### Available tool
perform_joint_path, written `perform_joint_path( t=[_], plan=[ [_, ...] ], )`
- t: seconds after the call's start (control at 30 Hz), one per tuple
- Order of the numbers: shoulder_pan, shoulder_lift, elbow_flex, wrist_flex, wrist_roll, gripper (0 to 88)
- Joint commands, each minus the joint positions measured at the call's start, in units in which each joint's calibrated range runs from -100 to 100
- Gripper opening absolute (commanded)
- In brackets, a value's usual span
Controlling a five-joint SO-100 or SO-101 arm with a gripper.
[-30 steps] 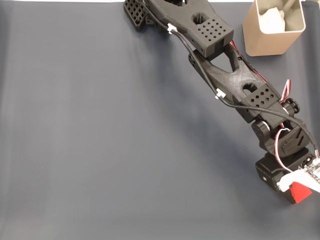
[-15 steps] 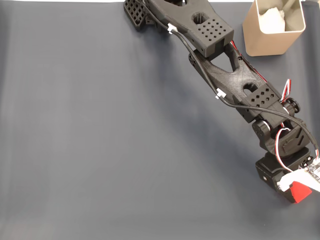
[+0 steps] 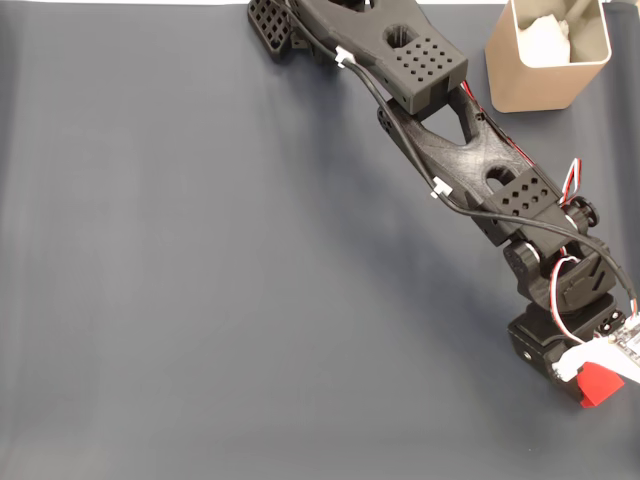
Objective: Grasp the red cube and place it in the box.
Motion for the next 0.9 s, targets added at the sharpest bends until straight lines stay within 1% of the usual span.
perform_joint_path(
  t=[0.0, 0.17, 0.6, 0.87],
  plan=[
    [-0.2, -2.8, -1.2, 0.3, 0.4, 29.7],
    [-0.1, -2.9, -1.2, 0.3, 0.7, 26.4],
    [0.1, -3.2, -1.2, 0.6, 1.8, 11.1],
    [0.1, -4.9, 1.4, 1.9, 2.9, 4.1]
  ],
)
